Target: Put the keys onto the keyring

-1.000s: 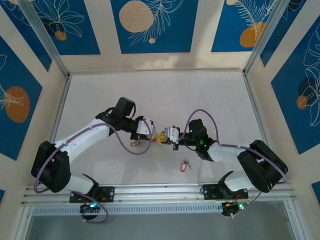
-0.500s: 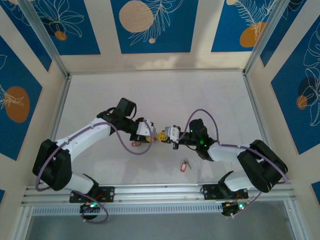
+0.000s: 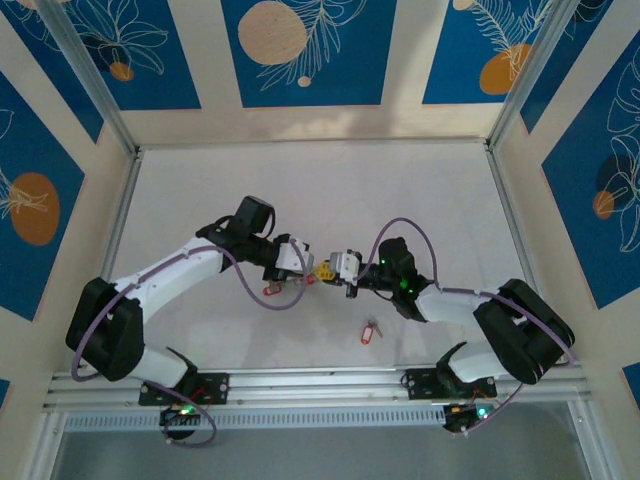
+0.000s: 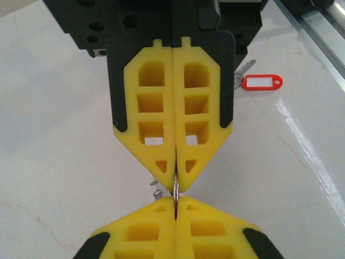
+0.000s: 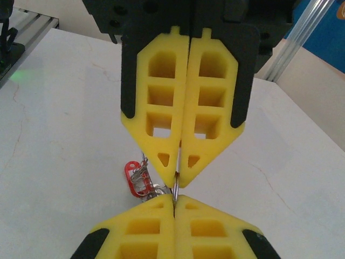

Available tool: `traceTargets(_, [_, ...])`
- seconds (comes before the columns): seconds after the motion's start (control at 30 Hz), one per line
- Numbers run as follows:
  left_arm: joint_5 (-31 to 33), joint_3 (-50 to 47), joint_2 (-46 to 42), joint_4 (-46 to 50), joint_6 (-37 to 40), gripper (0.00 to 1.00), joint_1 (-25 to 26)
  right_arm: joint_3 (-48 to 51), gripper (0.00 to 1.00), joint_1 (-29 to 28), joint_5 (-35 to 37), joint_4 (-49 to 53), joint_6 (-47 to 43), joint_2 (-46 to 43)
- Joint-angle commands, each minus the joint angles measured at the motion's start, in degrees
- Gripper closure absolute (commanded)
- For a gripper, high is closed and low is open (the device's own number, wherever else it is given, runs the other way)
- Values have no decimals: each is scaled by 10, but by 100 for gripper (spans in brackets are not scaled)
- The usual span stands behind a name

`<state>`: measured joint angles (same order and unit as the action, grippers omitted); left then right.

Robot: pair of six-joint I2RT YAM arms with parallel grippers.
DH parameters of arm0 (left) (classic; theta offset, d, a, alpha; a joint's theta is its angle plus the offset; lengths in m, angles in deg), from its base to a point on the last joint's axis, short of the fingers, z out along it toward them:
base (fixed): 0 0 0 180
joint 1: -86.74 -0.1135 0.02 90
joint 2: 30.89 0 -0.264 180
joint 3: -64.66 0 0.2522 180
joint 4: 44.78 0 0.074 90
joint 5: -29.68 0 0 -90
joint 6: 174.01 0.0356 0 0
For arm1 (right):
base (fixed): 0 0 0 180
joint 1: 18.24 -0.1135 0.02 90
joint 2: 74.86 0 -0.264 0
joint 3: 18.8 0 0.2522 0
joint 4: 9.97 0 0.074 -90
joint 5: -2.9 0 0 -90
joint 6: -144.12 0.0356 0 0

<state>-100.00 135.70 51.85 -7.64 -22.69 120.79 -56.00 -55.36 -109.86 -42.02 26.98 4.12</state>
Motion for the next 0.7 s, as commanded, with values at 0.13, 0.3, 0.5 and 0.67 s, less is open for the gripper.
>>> traceTargets(0.13, [81, 15, 2, -21, -26, 100, 36, -22, 86, -11, 32, 53, -36, -4])
traceTargets(0.3, [167, 67, 9, 23, -90, 100, 49, -23, 81, -10, 47, 107, -59, -27])
traceTargets(0.5, [208, 103, 18, 66, -108, 100, 67, -37, 80, -10, 60, 136, -43, -35])
traceTargets(0.67, [206, 109, 22, 62, -126, 100, 72, -49, 82, -10, 55, 123, -16, -19])
